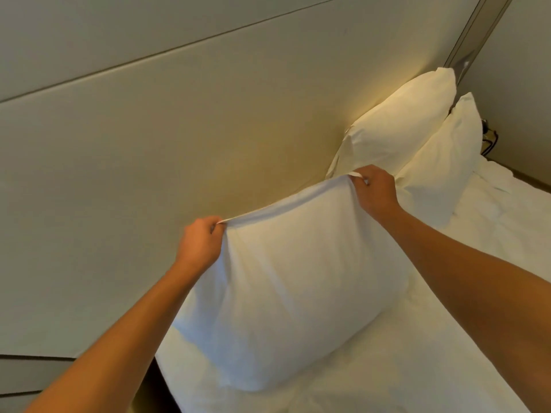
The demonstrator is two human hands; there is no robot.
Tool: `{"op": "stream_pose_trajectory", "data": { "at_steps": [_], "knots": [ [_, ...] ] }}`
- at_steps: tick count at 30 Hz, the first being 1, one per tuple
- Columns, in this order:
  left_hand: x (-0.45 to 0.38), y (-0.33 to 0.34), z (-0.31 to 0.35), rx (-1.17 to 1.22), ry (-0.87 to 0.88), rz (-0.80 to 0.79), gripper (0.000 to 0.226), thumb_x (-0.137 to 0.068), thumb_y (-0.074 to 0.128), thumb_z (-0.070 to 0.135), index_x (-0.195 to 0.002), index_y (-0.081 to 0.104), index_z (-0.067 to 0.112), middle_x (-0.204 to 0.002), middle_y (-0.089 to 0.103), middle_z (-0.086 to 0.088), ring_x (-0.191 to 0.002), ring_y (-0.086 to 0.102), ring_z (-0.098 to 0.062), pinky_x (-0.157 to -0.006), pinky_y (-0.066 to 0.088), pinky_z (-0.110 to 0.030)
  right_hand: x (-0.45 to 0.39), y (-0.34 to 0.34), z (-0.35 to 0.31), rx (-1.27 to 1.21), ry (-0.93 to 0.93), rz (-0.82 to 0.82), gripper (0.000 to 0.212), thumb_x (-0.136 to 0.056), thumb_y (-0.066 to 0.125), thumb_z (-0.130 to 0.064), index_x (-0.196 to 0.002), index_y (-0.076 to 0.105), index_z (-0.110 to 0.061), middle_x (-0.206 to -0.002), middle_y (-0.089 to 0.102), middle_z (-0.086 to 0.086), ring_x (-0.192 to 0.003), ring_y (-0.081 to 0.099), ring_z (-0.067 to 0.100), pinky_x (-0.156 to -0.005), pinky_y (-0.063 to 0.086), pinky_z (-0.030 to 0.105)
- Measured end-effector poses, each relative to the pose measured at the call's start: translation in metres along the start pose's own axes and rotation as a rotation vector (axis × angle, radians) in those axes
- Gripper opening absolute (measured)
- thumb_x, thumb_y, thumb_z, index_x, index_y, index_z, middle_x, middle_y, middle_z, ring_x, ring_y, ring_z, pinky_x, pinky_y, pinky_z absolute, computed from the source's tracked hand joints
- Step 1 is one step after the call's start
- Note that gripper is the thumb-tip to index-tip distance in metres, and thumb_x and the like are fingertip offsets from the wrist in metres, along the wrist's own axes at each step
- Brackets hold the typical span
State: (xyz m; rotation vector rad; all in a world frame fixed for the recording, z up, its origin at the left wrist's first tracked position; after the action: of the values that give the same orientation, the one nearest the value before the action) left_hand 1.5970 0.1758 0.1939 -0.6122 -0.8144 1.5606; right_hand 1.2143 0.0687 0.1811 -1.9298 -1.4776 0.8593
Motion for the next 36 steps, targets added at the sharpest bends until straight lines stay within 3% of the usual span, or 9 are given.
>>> {"op": "stream_pose_trajectory", "data": {
  "at_steps": [3, 6, 9, 11, 13, 15, 23, 29, 36],
  "knots": [
    [-0.02, -0.017, -0.006, 0.017, 0.01, 0.083, 0.033, -0.101, 0.049, 0.02, -0.071, 0.059, 0.013, -0.06, 0.057, -0.004, -0.064, 0.064, -0.033, -0.062, 0.056, -0.041, -0.025, 0.006, -0.029, -0.04, -0.07, 0.031, 0.031, -0.105, 0.056, -0.033, -0.111, 0.076, -0.011, -0.112, 0.075, 0.01, -0.103, 0.069, 0.029, -0.09, 0.048, 0.027],
    [-0.032, -0.021, -0.016, 0.011, 0.013, 0.179, 0.041, -0.101, 0.048, 0.017, -0.061, 0.045, 0.022, -0.055, 0.048, 0.003, -0.056, 0.048, -0.021, -0.054, 0.039, -0.033, -0.041, 0.021, -0.048, -0.09, -0.081, -0.007, 0.034, -0.107, 0.056, -0.033, -0.127, 0.071, -0.011, -0.13, 0.071, 0.011, -0.119, 0.066, 0.028, -0.105, 0.049, 0.031],
    [-0.033, -0.011, -0.024, 0.021, 0.005, 0.169, 0.029, -0.103, 0.05, 0.017, -0.077, 0.063, 0.018, -0.068, 0.06, -0.003, -0.067, 0.057, -0.026, -0.055, 0.037, -0.033, -0.033, 0.048, -0.052, -0.129, -0.079, -0.109, 0.044, -0.108, 0.052, -0.034, -0.146, 0.057, -0.013, -0.156, 0.052, 0.007, -0.142, 0.05, 0.025, -0.119, 0.036, 0.033],
    [-0.027, 0.005, -0.029, -0.006, 0.0, 0.133, 0.021, -0.103, 0.055, 0.023, -0.114, 0.07, 0.013, -0.106, 0.072, -0.013, -0.103, 0.065, -0.034, -0.078, 0.049, -0.036, -0.013, 0.072, -0.043, -0.046, -0.158, -0.221, 0.057, -0.108, 0.047, -0.042, -0.158, 0.04, -0.017, -0.167, 0.034, 0.005, -0.153, 0.033, 0.024, -0.127, 0.026, 0.038],
    [-0.014, 0.025, -0.033, -0.111, 0.069, 0.082, 0.045, -0.1, 0.061, 0.029, -0.142, 0.055, 0.014, -0.149, 0.053, -0.014, -0.141, 0.045, -0.034, -0.111, 0.042, -0.045, 0.015, 0.1, -0.026, 0.04, -0.141, -0.315, 0.064, -0.107, 0.047, -0.046, -0.163, 0.028, -0.021, -0.171, 0.025, 0.004, -0.157, 0.025, 0.024, -0.129, 0.021, 0.041],
    [0.001, 0.043, -0.035, -0.247, 0.202, 0.072, 0.061, -0.098, 0.063, 0.033, -0.153, 0.043, 0.016, -0.166, 0.028, -0.015, -0.155, 0.02, -0.034, -0.122, 0.028, -0.048, 0.048, 0.125, -0.007, 0.076, -0.069, -0.346, 0.065, -0.106, 0.055, -0.039, -0.163, 0.031, -0.019, -0.169, 0.027, 0.009, -0.156, 0.026, 0.026, -0.127, 0.024, 0.04],
    [0.036, 0.104, -0.076, -0.673, 0.302, -0.235, 0.073, -0.103, 0.041, 0.052, -0.163, 0.01, 0.026, -0.171, -0.013, -0.011, -0.157, -0.013, -0.034, -0.126, 0.003, -0.056, 0.151, 0.19, 0.018, 0.127, 0.14, -0.562, 0.089, -0.096, 0.063, -0.055, -0.165, 0.01, -0.04, -0.173, 0.003, 0.009, -0.152, 0.033, 0.036, -0.115, 0.04, 0.043],
    [0.012, 0.095, -0.1, -0.664, 0.35, -0.24, 0.072, -0.1, 0.045, 0.052, -0.162, 0.017, 0.029, -0.172, -0.006, -0.01, -0.158, -0.005, -0.031, -0.126, 0.006, -0.056, 0.143, 0.211, 0.0, 0.145, 0.209, -0.646, 0.101, -0.094, 0.065, -0.059, -0.164, -0.005, -0.042, -0.173, -0.012, 0.015, -0.157, 0.022, 0.036, -0.118, 0.035, 0.044],
    [-0.009, 0.087, -0.113, -0.637, 0.415, -0.235, 0.075, -0.095, 0.049, 0.056, -0.16, 0.024, 0.029, -0.171, 0.007, -0.008, -0.158, 0.008, -0.029, -0.125, 0.008, -0.055, 0.136, 0.224, -0.007, 0.227, 0.249, -0.626, 0.099, -0.095, 0.061, -0.061, -0.165, -0.006, -0.039, -0.174, -0.005, 0.016, -0.156, 0.025, 0.037, -0.119, 0.034, 0.047]
  ]
}}
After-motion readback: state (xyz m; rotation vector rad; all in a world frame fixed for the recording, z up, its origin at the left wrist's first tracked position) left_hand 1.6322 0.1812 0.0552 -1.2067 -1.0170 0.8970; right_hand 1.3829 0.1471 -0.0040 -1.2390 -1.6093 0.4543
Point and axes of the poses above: each hand's wrist, its own x-axis away from the middle knuckle, its own y-axis out of the palm, z = x × y, the point moved 2 cm from there along -x, towards the middle knuckle
